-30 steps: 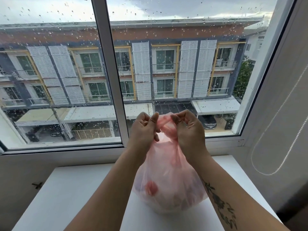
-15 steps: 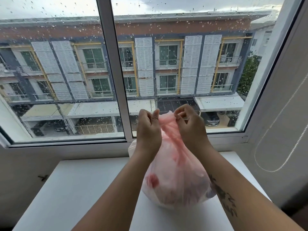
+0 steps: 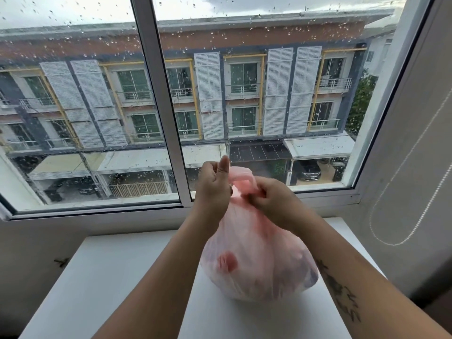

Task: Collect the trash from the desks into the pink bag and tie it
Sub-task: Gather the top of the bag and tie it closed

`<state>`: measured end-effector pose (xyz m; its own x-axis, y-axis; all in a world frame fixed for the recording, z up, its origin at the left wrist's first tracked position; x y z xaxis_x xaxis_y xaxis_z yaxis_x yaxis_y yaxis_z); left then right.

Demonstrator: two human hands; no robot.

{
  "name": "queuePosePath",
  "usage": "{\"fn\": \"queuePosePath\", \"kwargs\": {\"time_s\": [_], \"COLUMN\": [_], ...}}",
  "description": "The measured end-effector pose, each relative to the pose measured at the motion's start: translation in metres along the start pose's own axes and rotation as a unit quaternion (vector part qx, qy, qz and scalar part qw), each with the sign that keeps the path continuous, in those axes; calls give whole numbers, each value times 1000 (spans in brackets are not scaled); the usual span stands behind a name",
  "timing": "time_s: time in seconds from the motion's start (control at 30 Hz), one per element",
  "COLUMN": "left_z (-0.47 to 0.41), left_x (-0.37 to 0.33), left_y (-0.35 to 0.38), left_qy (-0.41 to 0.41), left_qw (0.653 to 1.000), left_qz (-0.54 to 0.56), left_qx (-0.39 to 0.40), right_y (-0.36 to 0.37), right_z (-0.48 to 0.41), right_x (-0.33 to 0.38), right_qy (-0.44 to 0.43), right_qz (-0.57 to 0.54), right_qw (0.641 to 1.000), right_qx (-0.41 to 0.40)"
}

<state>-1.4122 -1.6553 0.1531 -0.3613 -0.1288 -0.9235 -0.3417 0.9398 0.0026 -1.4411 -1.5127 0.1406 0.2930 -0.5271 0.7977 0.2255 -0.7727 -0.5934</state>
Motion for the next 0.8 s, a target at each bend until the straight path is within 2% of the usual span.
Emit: {"fn": "queuePosePath", "kwargs": {"time_s": [0.07,0.13,0.23,0.3,0.33,0.5,0.6,0.67,0.8], "left_z": [2,6,9,7,6,8,8,10,17], "left_x": [-1,1,3,3,2,-6,-10,-11,-8], "left_y": [0,-1,-7,-10,-10,0,6,8,10], "left_qy": [8,20,14,9,10,6,-36,-51,-44], "left_qw": [999,996,995,997,998,997,988,981,982], "left_qz": [12,2,30,42,42,71,147,185,180], "left_qx": [42,91,94,61,48,11,-16,-7,30], "right_y": [2,3,3,0,-1,5,13,15,17], "right_z": [0,1,0,-2,-2,-4,-6,-8,-14], "right_x": [-2,-1,4,7,9,19,16,13,10], "right_qy": [20,49,76,97,99,51,65,60,43], "right_qz": [-36,-198,-418,-500,-518,-521,-449,-397,-388], "right_qw": [997,975,901,856,846,852,890,913,913], "right_qx": [-61,-82,-84,-87,-80,0,-46,-67,-121]}}
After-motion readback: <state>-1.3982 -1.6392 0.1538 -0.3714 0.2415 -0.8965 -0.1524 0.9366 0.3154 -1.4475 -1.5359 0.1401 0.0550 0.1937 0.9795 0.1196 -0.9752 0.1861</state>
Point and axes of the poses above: each hand's wrist, its own z-axis away from the middle knuckle, its own y-axis out of the palm, x = y × z, the point moved 1 cm from there along -z, towards the middle knuckle, and after that the axes turned 8 degrees about y, right-handed, at the moved point
